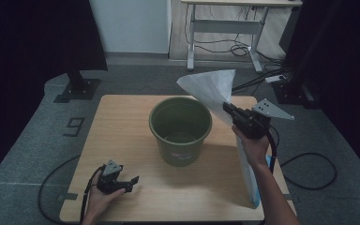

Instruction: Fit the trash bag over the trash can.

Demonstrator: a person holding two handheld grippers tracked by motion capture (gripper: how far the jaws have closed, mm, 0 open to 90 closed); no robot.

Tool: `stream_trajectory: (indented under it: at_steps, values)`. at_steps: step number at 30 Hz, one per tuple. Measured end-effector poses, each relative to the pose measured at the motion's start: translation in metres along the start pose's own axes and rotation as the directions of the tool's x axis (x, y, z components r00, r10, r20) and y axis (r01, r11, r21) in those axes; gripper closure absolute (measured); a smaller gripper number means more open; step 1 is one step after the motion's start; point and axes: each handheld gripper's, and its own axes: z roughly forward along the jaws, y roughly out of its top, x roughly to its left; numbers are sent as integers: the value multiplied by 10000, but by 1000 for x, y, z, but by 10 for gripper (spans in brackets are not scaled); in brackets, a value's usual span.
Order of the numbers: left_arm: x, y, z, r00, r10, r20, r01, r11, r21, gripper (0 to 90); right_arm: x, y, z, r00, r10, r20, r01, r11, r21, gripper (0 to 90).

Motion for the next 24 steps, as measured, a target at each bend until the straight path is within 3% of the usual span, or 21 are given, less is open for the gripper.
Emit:
stream_trajectory:
  at_steps: [11, 24]
  values:
    - [1, 0, 0, 10000, -60, -43, 60, 10000, 36, 150, 21, 1, 5, 9976, -231, -647, 234, 9997, 41, 887]
    - [1, -1, 0, 10000, -48, -46, 49, 10000, 83, 151, 41, -35, 26, 9884, -277, -1494, 426, 9943, 974, 887]
